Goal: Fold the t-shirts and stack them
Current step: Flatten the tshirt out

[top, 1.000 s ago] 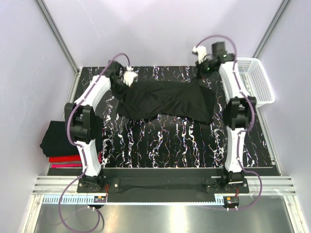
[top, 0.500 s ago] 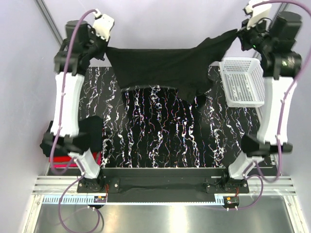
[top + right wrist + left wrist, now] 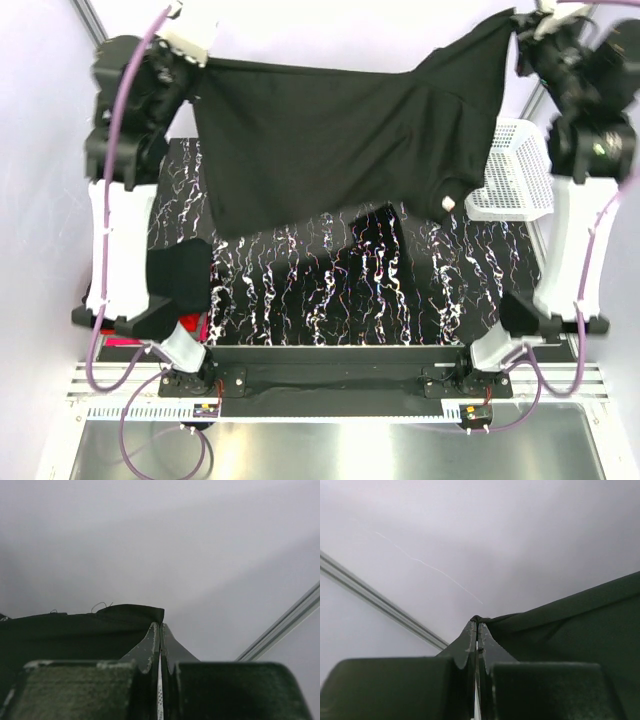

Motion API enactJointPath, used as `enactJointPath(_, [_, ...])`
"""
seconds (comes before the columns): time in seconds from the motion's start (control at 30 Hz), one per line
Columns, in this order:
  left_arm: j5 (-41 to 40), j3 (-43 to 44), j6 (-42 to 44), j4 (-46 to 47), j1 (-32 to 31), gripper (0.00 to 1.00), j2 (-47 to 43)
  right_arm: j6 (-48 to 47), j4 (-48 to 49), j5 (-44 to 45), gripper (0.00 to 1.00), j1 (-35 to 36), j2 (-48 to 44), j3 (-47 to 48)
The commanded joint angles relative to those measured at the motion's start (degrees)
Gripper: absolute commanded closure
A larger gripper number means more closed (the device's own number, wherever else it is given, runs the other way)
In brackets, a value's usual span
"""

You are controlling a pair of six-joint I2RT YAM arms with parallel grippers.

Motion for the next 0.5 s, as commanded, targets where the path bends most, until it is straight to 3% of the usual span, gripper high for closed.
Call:
enactJointPath(0.0, [-2.5, 0.8, 0.9, 2.4, 0.3, 1.0, -0.8, -0.8, 0.9, 2.7, 1.0, -0.1, 2.4, 4.6])
enactJointPath(0.23, [3.4, -8.0, 2.4, 2.5, -0.3, 1.0, -12.6, -2.1, 1.1, 4.0, 1.0, -0.1, -8.9, -2.9])
enactJointPath(0.47, [7.0, -11.6, 0.6, 2.4, -0.4, 1.0, -22.4, -4.6, 0.8, 4.8, 1.0, -0.1, -22.8, -10.5])
